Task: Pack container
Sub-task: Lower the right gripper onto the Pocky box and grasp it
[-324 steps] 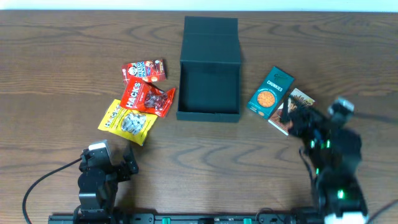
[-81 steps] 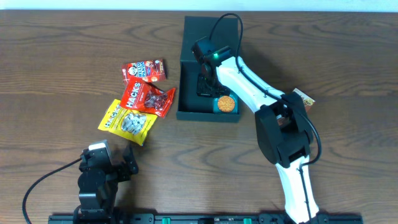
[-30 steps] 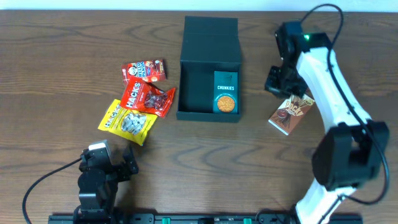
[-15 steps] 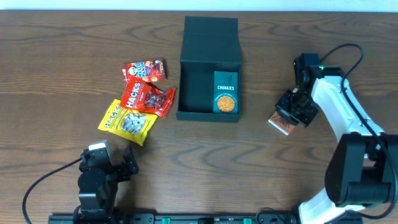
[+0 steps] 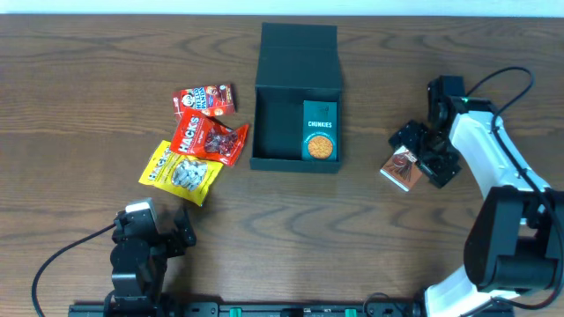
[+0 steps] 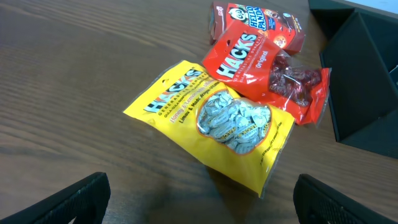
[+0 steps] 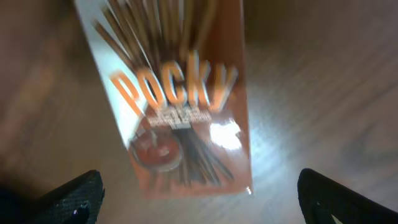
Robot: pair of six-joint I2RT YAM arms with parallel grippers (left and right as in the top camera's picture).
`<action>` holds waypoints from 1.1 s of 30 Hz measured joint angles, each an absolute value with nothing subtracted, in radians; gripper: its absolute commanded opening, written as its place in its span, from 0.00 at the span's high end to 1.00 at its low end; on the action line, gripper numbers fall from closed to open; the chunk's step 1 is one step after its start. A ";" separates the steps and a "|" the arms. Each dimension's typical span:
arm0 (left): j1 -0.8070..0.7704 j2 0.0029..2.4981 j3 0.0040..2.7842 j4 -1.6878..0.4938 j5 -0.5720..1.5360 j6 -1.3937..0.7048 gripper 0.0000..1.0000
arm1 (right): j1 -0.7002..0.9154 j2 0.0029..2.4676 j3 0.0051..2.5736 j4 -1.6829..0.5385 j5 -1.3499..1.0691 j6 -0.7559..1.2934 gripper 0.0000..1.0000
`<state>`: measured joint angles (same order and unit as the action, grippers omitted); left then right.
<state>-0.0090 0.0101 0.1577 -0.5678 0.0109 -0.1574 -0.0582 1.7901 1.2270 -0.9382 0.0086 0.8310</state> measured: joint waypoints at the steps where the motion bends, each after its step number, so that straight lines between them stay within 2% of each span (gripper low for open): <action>1: -0.009 0.010 0.158 -0.568 0.011 -0.157 0.05 | -0.059 1.790 1.223 -0.921 0.011 0.831 0.01; 33: -0.009 0.010 0.158 -0.568 0.011 -0.157 0.05 | -0.061 1.790 1.013 -0.566 0.041 0.780 0.01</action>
